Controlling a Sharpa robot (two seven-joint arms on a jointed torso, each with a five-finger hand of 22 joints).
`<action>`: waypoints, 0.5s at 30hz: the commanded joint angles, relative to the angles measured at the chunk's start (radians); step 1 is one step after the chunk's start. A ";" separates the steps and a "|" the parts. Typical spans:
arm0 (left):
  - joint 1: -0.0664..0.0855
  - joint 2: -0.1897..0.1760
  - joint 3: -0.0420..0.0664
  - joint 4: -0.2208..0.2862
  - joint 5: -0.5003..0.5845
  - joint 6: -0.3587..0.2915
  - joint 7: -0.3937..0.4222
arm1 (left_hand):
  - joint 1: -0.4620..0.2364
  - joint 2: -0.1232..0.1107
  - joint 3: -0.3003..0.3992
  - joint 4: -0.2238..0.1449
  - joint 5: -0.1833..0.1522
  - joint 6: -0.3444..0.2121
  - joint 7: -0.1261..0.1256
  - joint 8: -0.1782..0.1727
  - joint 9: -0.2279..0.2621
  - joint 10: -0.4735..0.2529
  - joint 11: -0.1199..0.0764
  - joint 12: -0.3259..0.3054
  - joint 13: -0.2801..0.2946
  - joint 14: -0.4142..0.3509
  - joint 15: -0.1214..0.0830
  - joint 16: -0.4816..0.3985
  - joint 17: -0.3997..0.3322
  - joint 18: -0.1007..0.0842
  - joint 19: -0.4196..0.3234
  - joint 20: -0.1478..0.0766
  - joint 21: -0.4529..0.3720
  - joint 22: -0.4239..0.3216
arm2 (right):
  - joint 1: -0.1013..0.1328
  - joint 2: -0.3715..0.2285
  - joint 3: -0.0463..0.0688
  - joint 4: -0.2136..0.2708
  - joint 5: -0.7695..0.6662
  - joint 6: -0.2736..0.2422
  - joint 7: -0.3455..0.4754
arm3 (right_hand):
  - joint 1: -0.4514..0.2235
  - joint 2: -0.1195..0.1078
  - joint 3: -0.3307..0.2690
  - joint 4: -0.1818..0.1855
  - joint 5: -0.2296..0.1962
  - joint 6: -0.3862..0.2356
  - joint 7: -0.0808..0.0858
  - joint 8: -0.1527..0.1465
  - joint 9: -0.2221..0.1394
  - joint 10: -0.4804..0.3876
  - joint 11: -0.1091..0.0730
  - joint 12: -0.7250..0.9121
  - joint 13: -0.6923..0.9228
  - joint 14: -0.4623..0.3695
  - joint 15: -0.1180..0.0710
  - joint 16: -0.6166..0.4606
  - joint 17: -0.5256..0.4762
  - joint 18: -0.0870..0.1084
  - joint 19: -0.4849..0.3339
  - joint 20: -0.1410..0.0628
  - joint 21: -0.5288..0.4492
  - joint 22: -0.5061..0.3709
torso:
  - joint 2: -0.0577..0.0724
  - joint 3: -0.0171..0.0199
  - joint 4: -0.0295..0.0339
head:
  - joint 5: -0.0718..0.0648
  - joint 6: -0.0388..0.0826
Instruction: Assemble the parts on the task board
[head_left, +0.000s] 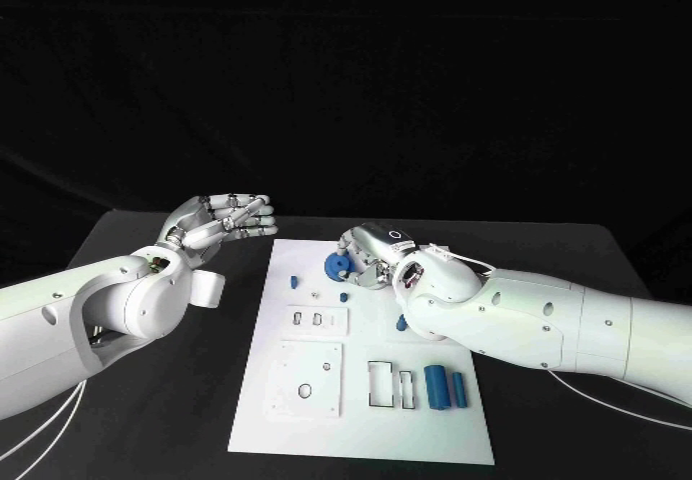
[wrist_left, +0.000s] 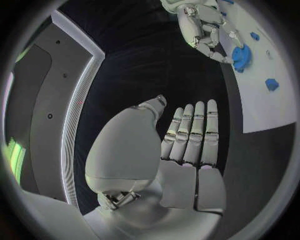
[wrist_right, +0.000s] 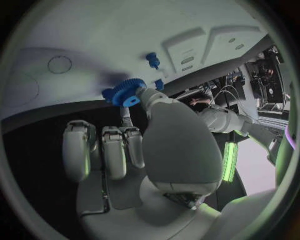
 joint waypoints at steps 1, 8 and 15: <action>0.001 0.003 0.001 0.003 -0.001 0.019 0.004 | 0.004 0.007 0.000 -0.007 0.004 -0.008 0.034 -0.005 -0.002 -0.008 -0.002 0.000 0.000 0.002 -0.002 -0.003 -0.001 0.006 0.002 0.001 -0.003 0.000 | -0.004 0.006 0.000 -0.006 -0.004 0.022 0.000 | -0.004 0.003 0.006 -0.002 -0.001 0.010 -0.008 0.006 0.003 0.063 -0.004 0.004 0.208 0.098 -0.004 0.004 0.234 -0.004 0.003 -0.003 0.003 0.079 | 0.000 0.0007 -0.0007 | 0.001 -0.002; 0.001 0.003 0.001 0.003 -0.001 0.029 -0.003 | 0.004 0.007 0.000 -0.007 0.004 -0.009 0.034 -0.005 -0.002 -0.009 -0.001 0.000 0.000 0.002 -0.002 -0.004 -0.001 0.006 0.002 0.001 -0.003 0.000 | -0.006 0.016 0.000 -0.020 -0.008 0.018 -0.001 | -0.007 0.000 0.010 -0.004 -0.003 0.009 -0.007 0.003 0.003 0.063 -0.004 0.003 0.208 0.098 -0.003 0.003 0.234 -0.004 0.002 -0.003 0.002 0.078 | 0.000 0.0006 -0.0010 | 0.002 -0.002; 0.001 0.004 0.001 0.002 -0.001 0.033 -0.006 | 0.003 0.006 0.000 -0.007 0.004 -0.009 0.034 -0.005 -0.002 -0.009 -0.001 0.000 0.000 0.002 -0.002 -0.004 -0.001 0.006 0.002 0.001 -0.003 0.000 | -0.007 0.024 0.000 -0.027 -0.012 0.014 -0.002 | -0.010 -0.005 0.014 -0.007 -0.003 0.007 -0.005 -0.001 0.003 0.061 -0.003 0.001 0.206 0.098 -0.002 0.003 0.234 -0.004 0.001 -0.002 0.001 0.078 | 0.000 0.0004 -0.0009 | 0.002 -0.004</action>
